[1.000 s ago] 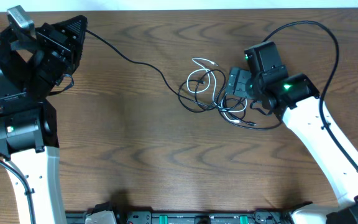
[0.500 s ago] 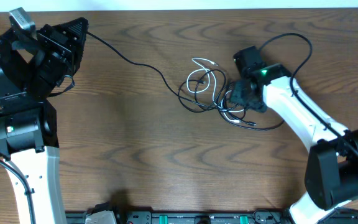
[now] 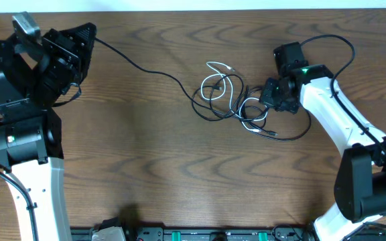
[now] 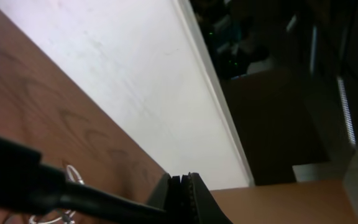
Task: Untangle cables
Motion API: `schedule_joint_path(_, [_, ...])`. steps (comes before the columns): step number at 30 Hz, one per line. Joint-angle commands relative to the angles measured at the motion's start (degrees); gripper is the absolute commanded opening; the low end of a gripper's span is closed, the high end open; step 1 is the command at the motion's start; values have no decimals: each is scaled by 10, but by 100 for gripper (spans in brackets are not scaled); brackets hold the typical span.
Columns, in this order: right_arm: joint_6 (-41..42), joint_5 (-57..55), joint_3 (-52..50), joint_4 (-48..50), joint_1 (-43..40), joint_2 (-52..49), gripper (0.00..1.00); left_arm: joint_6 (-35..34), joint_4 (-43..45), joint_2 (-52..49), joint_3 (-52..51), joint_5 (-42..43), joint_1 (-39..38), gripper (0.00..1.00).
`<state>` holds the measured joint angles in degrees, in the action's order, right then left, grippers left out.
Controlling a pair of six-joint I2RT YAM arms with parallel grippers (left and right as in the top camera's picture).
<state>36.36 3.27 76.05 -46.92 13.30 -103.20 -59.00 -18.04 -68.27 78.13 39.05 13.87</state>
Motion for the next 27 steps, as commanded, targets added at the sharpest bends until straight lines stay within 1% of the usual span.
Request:
schedule_joint_path(1, [-45,19,58,-9,-1,70,1,36,-25,-3,6,-26,3,7])
schedule_joint_path(5, [-95,63,118,-11,0,139,1,40,-57,-5,6,-43,3,7])
schedule_joint_path(7, [-94,63,145,-4,0,191,2,42,-77,-9,5,-53,3,7])
schedule_joint_path(9, [-94,60,148,8,0,223,1,46,-87,-11,5,-55,3,8])
schedule_joint_path(13, [-94,2,147,4,0,260,2,50,-95,-17,5,-54,3,7])
schedule_joint_path(16, [-79,-61,145,-23,0,257,2,50,-98,-18,5,-55,3,8])
schedule_joint_path(17, [-72,-75,143,-31,0,255,3,50,-98,-18,5,-55,3,7])
schedule_joint_path(18, [-62,-85,139,-38,0,250,7,50,-98,-18,5,-55,3,7])
schedule_joint_path(19, [-58,-87,134,-42,0,245,16,51,-98,-18,5,-55,3,7])
schedule_joint_path(20, [-55,-87,130,-44,0,240,28,52,-98,-18,5,-55,3,7])
schedule_joint_path(21, [-55,-83,127,-47,0,234,32,52,-98,-18,5,-55,3,7])
schedule_joint_path(22, [-55,-77,126,-52,1,227,33,52,-98,-18,5,-55,3,8])
schedule_joint_path(23, [-55,-71,126,-55,2,220,36,52,-100,-18,5,-55,3,7])
schedule_joint_path(24, [-56,-61,126,-58,3,213,44,52,-100,-18,5,-55,3,7])
schedule_joint_path(25, [-56,-48,126,-59,4,206,64,52,-100,-18,5,-55,3,7])
schedule_joint_path(26, [-56,-35,126,-61,5,201,75,52,-100,-18,5,-55,3,8])
schedule_joint_path(27, [-56,-19,126,-61,7,195,82,52,-100,-18,5,-55,3,8])
